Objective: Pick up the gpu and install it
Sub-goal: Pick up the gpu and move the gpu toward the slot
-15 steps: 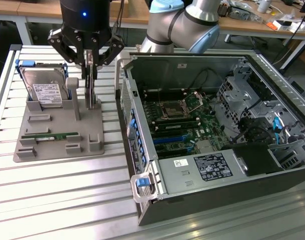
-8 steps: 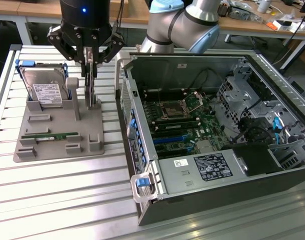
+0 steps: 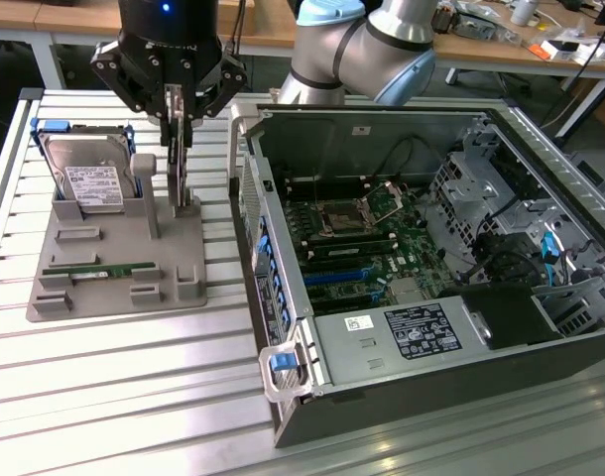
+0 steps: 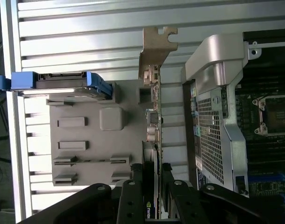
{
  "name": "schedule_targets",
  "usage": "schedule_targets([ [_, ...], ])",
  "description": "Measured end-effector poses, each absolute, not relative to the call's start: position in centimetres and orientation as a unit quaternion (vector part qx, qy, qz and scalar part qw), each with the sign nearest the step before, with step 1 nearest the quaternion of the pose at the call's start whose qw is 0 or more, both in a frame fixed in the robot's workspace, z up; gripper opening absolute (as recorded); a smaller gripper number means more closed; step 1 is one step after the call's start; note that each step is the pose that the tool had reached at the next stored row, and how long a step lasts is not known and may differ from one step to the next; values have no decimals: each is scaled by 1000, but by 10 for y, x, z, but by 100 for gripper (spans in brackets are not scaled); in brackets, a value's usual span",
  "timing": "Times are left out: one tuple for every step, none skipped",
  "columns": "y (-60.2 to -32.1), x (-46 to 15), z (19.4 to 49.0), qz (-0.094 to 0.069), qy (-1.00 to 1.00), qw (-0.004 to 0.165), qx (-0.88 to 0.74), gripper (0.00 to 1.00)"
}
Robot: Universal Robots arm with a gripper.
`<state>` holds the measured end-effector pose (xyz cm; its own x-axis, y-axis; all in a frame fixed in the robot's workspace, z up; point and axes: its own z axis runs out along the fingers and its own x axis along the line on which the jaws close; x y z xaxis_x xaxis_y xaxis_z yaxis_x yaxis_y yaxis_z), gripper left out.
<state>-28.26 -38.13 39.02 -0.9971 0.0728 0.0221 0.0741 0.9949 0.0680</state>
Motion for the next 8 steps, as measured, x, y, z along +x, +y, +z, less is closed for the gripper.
schedule_targets([
  [-381, -283, 392, -34, -999, 10, -37, 26],
  [-381, -283, 393, -34, -999, 10, -37, 26],
  [-381, -283, 395, -34, -999, 10, -37, 26],
  [-381, -283, 396, -34, -999, 10, -37, 26],
  [-381, -283, 398, -34, -999, 10, -37, 26],
  [-381, -283, 399, -34, -999, 10, -37, 26],
  [-381, -283, 401, -34, -999, 10, -37, 26],
  [-381, -283, 402, -34, -999, 10, -37, 26],
])
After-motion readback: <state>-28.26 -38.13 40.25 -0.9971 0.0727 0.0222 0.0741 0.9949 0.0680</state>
